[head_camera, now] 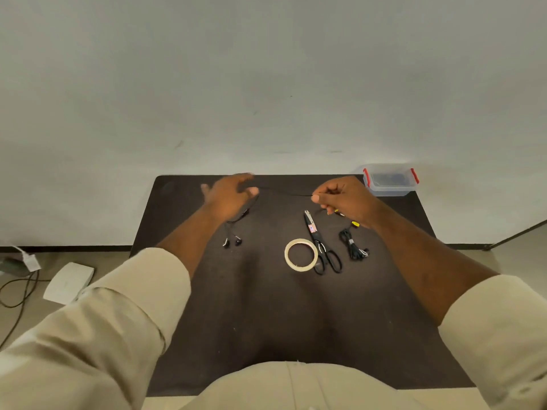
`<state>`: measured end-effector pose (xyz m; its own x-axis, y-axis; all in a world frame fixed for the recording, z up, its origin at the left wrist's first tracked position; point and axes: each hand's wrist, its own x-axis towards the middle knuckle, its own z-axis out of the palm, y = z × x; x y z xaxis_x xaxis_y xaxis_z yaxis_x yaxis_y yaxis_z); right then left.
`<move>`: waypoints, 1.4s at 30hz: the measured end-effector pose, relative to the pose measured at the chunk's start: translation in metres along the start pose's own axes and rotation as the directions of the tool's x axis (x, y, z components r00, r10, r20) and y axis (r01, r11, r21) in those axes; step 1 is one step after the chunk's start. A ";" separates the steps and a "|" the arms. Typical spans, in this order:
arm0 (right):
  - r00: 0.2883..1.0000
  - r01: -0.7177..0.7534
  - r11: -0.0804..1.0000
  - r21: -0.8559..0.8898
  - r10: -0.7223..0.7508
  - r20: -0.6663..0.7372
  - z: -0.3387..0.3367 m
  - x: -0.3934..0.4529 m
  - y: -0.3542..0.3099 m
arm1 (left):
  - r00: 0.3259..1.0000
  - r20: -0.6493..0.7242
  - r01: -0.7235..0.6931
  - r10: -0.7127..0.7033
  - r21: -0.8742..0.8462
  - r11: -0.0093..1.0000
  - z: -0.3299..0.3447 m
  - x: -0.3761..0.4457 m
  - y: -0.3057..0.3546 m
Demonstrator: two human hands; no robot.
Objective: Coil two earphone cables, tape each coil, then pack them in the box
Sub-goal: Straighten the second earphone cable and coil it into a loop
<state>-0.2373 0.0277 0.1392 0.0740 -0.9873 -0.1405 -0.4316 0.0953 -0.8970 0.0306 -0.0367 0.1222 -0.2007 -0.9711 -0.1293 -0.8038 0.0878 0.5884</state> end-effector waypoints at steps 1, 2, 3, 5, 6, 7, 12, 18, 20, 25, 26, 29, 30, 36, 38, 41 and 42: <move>1.000 0.009 1.000 0.003 -0.009 0.010 0.005 0.003 -0.005 | 0.995 0.051 -0.082 0.083 -0.022 0.996 0.006 -0.003 0.015; 1.000 0.017 1.000 -0.004 -0.017 0.021 0.009 0.005 -0.011 | 0.982 0.094 -0.153 0.161 -0.089 0.984 0.010 -0.007 0.031; 0.999 0.026 1.000 -0.016 -0.026 0.033 0.011 0.007 -0.015 | 0.968 0.124 -0.194 0.217 -0.176 0.965 0.013 -0.010 0.043; 0.998 0.032 0.999 -0.030 -0.030 0.050 0.012 0.009 -0.020 | 0.955 0.143 -0.197 0.260 -0.349 0.916 0.014 -0.013 0.054; 0.998 0.026 0.999 -0.031 -0.024 0.056 0.010 0.010 -0.022 | 0.955 0.143 -0.180 0.260 -0.415 0.892 0.012 -0.014 0.054; 0.998 0.015 0.999 -0.034 -0.013 0.063 0.009 0.010 -0.023 | 0.956 0.139 -0.172 0.257 -0.440 0.881 0.008 -0.012 0.052; 1.000 -0.027 0.999 -0.024 0.027 -0.007 -0.017 0.003 -0.009 | 0.981 -0.130 -0.158 0.144 -0.112 0.981 -0.031 0.003 0.001; 1.000 0.010 1.000 0.004 -0.010 0.030 -0.003 0.005 -0.018 | 0.979 0.102 -0.181 0.178 0.021 0.983 -0.015 -0.003 0.021; 0.998 0.022 1.000 -0.003 -0.022 0.053 0.005 0.007 -0.024 | 0.933 0.221 -0.247 0.283 -0.178 0.953 0.000 -0.013 0.052; 0.996 0.002 1.000 -0.008 -0.001 0.088 0.002 0.005 -0.024 | 0.921 0.175 -0.261 0.348 -0.386 0.885 -0.005 -0.014 0.054; 0.997 -0.008 1.000 -0.007 0.008 0.083 -0.002 0.004 -0.021 | 0.939 0.106 -0.272 0.326 -0.349 0.897 -0.011 -0.010 0.049; 0.999 -0.033 0.999 0.035 0.032 0.015 -0.023 -0.005 -0.007 | 0.972 -0.160 -0.209 0.172 -0.262 0.942 -0.044 0.004 0.013; 0.999 -0.033 0.998 0.046 0.032 0.004 -0.030 -0.008 -0.003 | 0.973 -0.198 -0.166 0.121 -0.225 0.960 -0.055 0.006 -0.001; 0.997 -0.029 0.999 0.017 0.028 0.076 -0.020 -0.006 -0.010 | 0.998 -0.057 -0.021 0.025 0.076 0.997 -0.048 0.001 -0.016; 0.996 -0.035 0.999 0.023 0.033 0.088 -0.009 -0.003 -0.014 | 0.990 0.057 -0.132 0.126 0.118 0.984 -0.028 -0.007 0.009; 0.992 -0.036 0.998 0.057 0.029 0.119 0.004 0.000 -0.018 | 0.939 0.189 -0.282 0.289 -0.064 0.957 -0.002 -0.021 0.055; 0.992 -0.031 0.997 0.071 0.023 0.121 0.007 0.001 -0.019 | 0.925 0.209 -0.282 0.317 -0.180 0.942 0.003 -0.025 0.064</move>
<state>-0.2232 0.0262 0.1531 0.1729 -0.9622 -0.2105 -0.3692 0.1349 -0.9195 -0.0173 -0.0061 0.1611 -0.5571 -0.8244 -0.0999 -0.6002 0.3165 0.7346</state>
